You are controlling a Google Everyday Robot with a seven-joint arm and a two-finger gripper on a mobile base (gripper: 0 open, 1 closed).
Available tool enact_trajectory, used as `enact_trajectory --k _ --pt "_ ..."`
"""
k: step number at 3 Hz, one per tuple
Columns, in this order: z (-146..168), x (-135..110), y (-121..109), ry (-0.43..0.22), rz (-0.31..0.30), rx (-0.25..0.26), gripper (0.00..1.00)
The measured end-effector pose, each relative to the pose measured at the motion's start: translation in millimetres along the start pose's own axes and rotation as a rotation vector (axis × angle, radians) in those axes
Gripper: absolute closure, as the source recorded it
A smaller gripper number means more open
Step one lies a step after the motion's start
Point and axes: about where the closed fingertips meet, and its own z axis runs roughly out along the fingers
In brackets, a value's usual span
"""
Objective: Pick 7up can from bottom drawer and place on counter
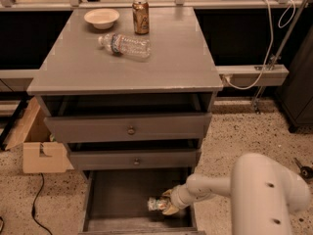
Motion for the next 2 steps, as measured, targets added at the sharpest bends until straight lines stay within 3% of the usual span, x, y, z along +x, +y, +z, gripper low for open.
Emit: enact_trajectory --k 1,2 --pt "-63 -30 11 -0.07 -0.089 -0.003 1.0" --pt "-145 -75 16 -0.093 -0.187 -0.03 1.0"
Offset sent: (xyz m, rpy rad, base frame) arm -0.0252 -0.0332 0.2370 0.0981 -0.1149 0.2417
